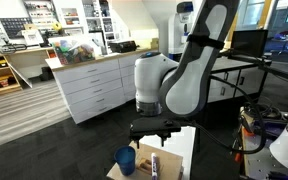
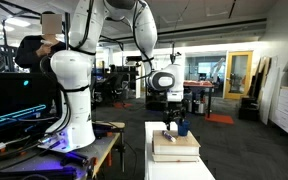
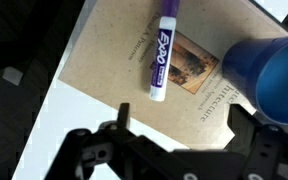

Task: Pick up the pen from the top of the books and put it in the blue cup.

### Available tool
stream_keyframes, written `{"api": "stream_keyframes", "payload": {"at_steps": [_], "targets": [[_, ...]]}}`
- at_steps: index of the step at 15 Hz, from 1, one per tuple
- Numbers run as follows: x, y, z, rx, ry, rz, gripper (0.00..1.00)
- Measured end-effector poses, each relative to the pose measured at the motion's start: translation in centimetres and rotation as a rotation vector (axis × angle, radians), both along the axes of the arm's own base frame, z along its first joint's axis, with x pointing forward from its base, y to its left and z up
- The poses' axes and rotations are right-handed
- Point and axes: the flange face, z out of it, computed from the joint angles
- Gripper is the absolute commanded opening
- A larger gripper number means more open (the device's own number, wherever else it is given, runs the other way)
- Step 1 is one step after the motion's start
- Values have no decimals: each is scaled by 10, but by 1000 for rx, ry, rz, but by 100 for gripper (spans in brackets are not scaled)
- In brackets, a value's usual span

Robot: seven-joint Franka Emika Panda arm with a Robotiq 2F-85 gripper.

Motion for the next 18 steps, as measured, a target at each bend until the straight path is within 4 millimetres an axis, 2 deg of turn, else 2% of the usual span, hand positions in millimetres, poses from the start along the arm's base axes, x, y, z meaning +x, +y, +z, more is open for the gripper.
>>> {"api": "stream_keyframes", "payload": {"at_steps": [6,18], "targets": [[-1,-4,-4,0,17,-40,100],[-26,-2,-37,25,115,-125,100]]}}
